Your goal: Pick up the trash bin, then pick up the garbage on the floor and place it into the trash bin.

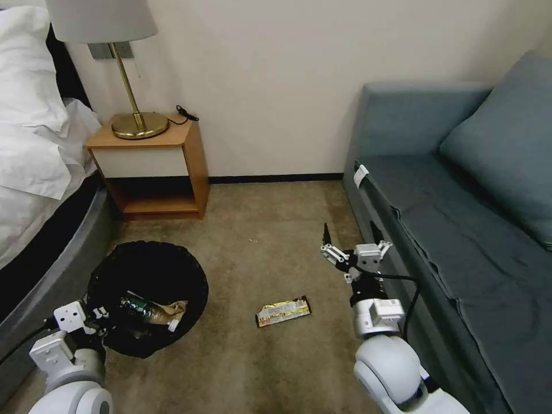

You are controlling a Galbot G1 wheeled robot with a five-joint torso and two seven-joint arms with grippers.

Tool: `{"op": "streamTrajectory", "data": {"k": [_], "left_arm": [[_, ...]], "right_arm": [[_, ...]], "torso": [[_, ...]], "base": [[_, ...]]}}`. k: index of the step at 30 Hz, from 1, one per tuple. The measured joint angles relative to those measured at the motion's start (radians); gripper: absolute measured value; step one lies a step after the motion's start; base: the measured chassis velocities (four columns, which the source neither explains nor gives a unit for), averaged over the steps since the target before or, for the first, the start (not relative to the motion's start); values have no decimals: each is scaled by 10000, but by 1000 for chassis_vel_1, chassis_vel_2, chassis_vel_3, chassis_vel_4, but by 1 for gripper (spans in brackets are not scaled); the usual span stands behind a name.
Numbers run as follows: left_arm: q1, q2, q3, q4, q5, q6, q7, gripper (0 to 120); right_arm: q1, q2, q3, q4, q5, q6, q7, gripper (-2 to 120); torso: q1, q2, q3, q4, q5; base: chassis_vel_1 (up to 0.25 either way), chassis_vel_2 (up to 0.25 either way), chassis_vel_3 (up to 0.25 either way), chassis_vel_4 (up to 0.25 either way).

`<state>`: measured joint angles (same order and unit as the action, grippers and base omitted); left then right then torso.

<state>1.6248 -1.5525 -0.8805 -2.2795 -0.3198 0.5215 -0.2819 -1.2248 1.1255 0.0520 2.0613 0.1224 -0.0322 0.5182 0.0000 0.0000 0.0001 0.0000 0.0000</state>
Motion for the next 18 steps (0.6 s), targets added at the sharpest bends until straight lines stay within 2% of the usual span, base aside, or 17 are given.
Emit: {"op": "streamTrajectory", "data": {"k": [4, 7, 11, 12, 13, 14, 15, 18], "left_arm": [[-10, 17, -29, 30, -2, 0, 0, 2], [-40, 15, -29, 44, -2, 0, -3, 2], [-46, -30, 17, 46, 37, 0, -3, 2], [-44, -50, 42, 48, 67, 0, 5, 2], [-44, -50, 42, 48, 67, 0, 5, 2], [-34, -66, 54, 49, 99, 0, 4, 2], [-15, -77, 57, 49, 133, 0, 1, 2], [11, -92, 58, 34, 172, 0, 2, 2]], "right_arm": [[891, -246, -493, -774, 121, -142, -205, 100], [2236, -1013, -1248, -1697, 277, -726, -1023, 100], [2948, -1430, -1885, -2200, 789, -1342, -1484, 100], [3379, -1643, -2305, -2460, 1298, -1856, -1808, 100], [3379, -1643, -2305, -2460, 1298, -1856, -1808, 100], [3781, -1794, -2723, -2650, 1871, -2477, -1950, 100], [4596, -1989, -3402, -3139, 2292, -3339, -2592, 100], [5510, -2099, -4343, -4264, 1156, -2984, -3611, 100]], "torso": [[0, 0, 0, -1, 1], [0, 0, 0, 2, -2], [0, 0, 0, 1, 1], [0, 0, 0, -1, 1], [0, 0, 0, -1, 1], [0, 0, 0, 0, -1], [0, 0, 0, 1, 1], [0, -1, 0, 1, 1]], "base": [[0, 0, 0, 0], [0, 0, 0, 0], [0, 0, 0, 0], [0, 0, 0, 0], [0, 0, 0, 0], [0, 0, 0, 0], [0, 0, 0, 0], [0, 0, 0, 0]]}}
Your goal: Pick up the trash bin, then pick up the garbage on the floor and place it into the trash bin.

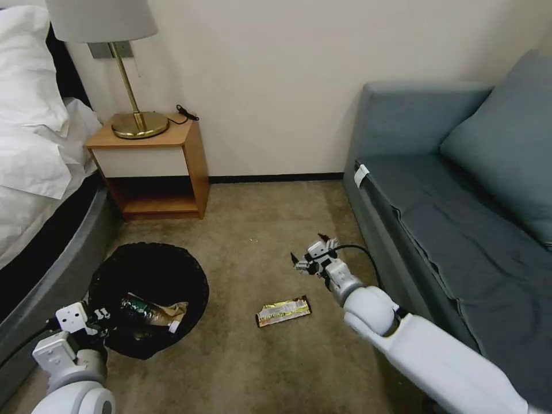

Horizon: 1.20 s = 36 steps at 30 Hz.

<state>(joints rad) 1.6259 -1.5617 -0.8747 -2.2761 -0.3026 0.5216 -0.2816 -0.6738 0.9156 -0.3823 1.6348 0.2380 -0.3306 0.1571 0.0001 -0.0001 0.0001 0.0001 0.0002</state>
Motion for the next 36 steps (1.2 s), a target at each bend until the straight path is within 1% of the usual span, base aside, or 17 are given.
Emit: {"op": "streamTrajectory", "data": {"k": [1, 3, 5, 6, 10, 12, 15, 16, 19, 20, 22, 25, 28, 29, 33, 35, 36], "left_arm": [[0, 0, 0, 0, 0, 0, 0, 2], [23, -20, 7, -15, 34, 0, -1, 2], [41, -35, 21, -16, 69, -2, 3, 2], [41, -35, 21, -16, 69, -2, 3, 2], [64, -72, 58, 1, 175, -33, 7, 2], [65, -77, 68, 15, 202, -41, 7, 2], [65, -98, 87, 89, 257, -69, 10, 2], [65, -98, 87, 89, 257, -69, 10, 2], [67, -107, 90, 191, 302, -125, 19, 2], [67, -107, 90, 191, 302, -125, 19, 2], [83, -120, 99, 247, 360, -170, 19, 2], [85, -129, 111, 283, 383, -188, 25, 2], [84, -134, 113, 316, 402, -206, 29, 2], [84, -134, 113, 316, 402, -206, 29, 2], [104, -130, 107, 348, 410, -239, 32, 2], [106, -129, 107, 352, 410, -242, 33, 2], [108, -128, 106, 359, 411, -248, 32, 2]], "right_arm": [[0, 0, 0, 0, 0, 0, 0, 100], [460, -66, -717, -506, -150, 99, -406, 100], [843, -80, -1507, -1007, -268, 450, -771, 100], [843, -80, -1507, -1007, -268, 450, -771, 100], [1794, 37, -3263, -2336, -679, 1580, -1542, 100], [1931, 96, -3490, -2560, -724, 1746, -1640, 100], [2401, 465, -4279, -3779, -1195, 2609, -2127, 100], [2401, 465, -4279, -3779, -1195, 2609, -2127, 100], [2803, 904, -4821, -5141, -1639, 3367, -2515, 100], [2803, 904, -4821, -5141, -1639, 3367, -2515, 100], [3028, 1154, -4953, -5913, -2037, 4055, -3029, 100], [3193, 1255, -5164, -6256, -2157, 4414, -3390, 100], [3409, 1498, -5357, -6760, -2226, 5107, -4147, 100], [3409, 1498, -5357, -6760, -2226, 5107, -4147, 100], [3491, 2032, -5390, -7806, -2265, 6076, -5229, 100], [3496, 2104, -5396, -7959, -2267, 6145, -5324, 100], [3501, 2251, -5403, -8277, -2274, 6280, -5473, 100]], "torso": [[0, 0, 0, 0, 0], [-1, 1, -1, -1, -3], [-1, 0, -1, -2, 1], [-1, 0, -1, -2, 1], [0, 0, -1, -1, 0], [0, 1, -1, -1, -1], [0, 0, -1, -1, 0], [0, 0, -1, -1, 0], [0, 0, 0, -2, 0], [0, 0, 0, -2, 0], [0, 1, -1, 0, -3], [0, 0, 0, -1, -1], [0, 0, -1, -2, -4], [0, 0, -1, -2, -4], [0, 1, 0, 0, -1], [0, 0, -1, 0, -2], [0, 0, -1, -1, -2]], "base": [[0, 0, 0, 0], [0, 0, 0, 0], [0, 0, 0, 0], [0, 0, 0, 0], [0, 0, 0, 0], [0, 0, 0, 0], [0, 0, 0, 0], [0, 0, 0, 0], [0, 0, 0, 0], [0, 0, 0, 0], [0, 0, 0, 0], [0, 0, 0, 0], [0, 0, 0, 0], [0, 0, 0, 0], [0, 0, 0, 0], [0, 0, 0, 0], [0, 0, 0, 0]]}}
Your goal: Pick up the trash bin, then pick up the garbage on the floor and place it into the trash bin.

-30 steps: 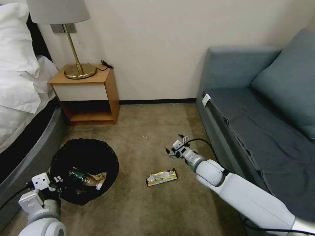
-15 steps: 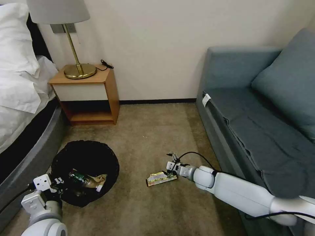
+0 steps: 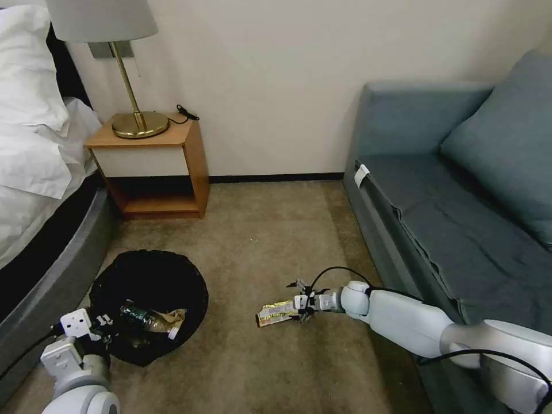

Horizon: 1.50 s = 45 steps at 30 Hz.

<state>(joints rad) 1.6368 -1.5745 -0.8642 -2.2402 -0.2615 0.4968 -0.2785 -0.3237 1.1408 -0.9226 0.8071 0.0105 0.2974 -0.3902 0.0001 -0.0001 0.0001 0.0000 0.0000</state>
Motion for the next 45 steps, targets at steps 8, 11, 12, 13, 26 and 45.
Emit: {"op": "streamTrajectory", "data": {"k": [8, 11, 12, 13, 26, 45], "left_arm": [[24, 17, -2, 98, 13, -77, 1, 2], [39, 21, -2, 102, 16, -100, -1, 2], [42, 25, -1, 102, 17, -100, 0, 2], [44, 31, -2, 99, 18, -101, 0, 2], [145, 60, -14, -12, 18, -127, -2, 2], [218, 74, -33, -76, 16, -189, -6, 2]], "right_arm": [[-62, 828, 309, -1365, -378, 340, -115, 100], [-82, 970, 394, -1638, -476, 357, -100, 100], [-102, 1063, 468, -1819, -556, 386, -91, 100], [-123, 1163, 585, -2011, -712, 427, -88, 100], [-285, 1612, 983, -2904, -1211, 480, -32, 100], [-614, 1936, 1377, -3555, -1828, 511, 157, 99]], "torso": [[0, 0, 0, 0, 1], [0, 0, 0, 0, -1], [0, 0, 0, 0, 0], [0, 0, 0, -1, 0], [-1, 4, -3, -2, -3], [-4, 14, -9, -3, -5]], "base": [[0, 0, 0, 0], [0, 0, 0, 0], [0, 0, 0, 0], [0, 0, 0, 0], [0, 0, 0, 0], [0, 0, 0, 0]]}}
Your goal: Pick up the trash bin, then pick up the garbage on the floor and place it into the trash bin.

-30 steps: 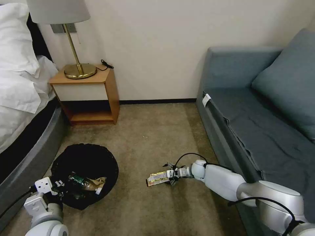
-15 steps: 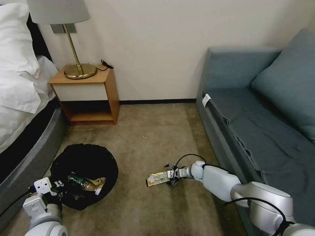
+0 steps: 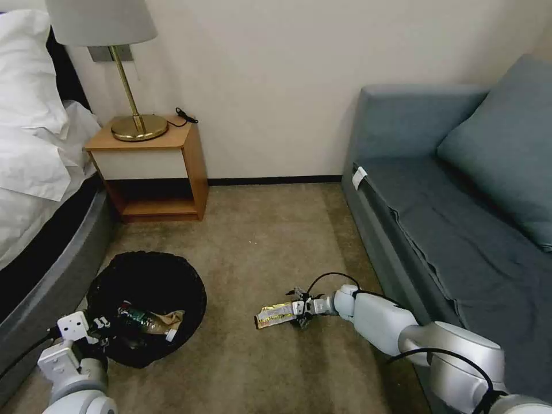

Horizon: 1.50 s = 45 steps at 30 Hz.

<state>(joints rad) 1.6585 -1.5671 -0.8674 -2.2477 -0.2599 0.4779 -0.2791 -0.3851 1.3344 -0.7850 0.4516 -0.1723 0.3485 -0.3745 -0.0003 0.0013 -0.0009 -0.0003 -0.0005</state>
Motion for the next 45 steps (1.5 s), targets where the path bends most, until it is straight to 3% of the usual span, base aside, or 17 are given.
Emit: {"op": "streamTrajectory", "data": {"k": [16, 29, 45], "left_arm": [[-117, 29, 9, 78, -33, 10, -6, 2], [-184, -26, 77, 109, -15, 17, -6, 2], [-152, -28, 92, 81, 16, 16, -2, 2]], "right_arm": [[35, -280, -178, 526, 300, -140, 129, 100], [404, -1095, -392, 2318, 1991, -814, 195, 100], [233, -993, -457, 2066, 1756, -653, 246, 100]], "torso": [[3, -16, 12, 3, 8], [6, -22, 14, 5, 11], [5, -17, 9, 2, 5]], "base": [[0, 0, 0, 0], [0, 0, 0, 0], [0, 0, 0, 0]]}}
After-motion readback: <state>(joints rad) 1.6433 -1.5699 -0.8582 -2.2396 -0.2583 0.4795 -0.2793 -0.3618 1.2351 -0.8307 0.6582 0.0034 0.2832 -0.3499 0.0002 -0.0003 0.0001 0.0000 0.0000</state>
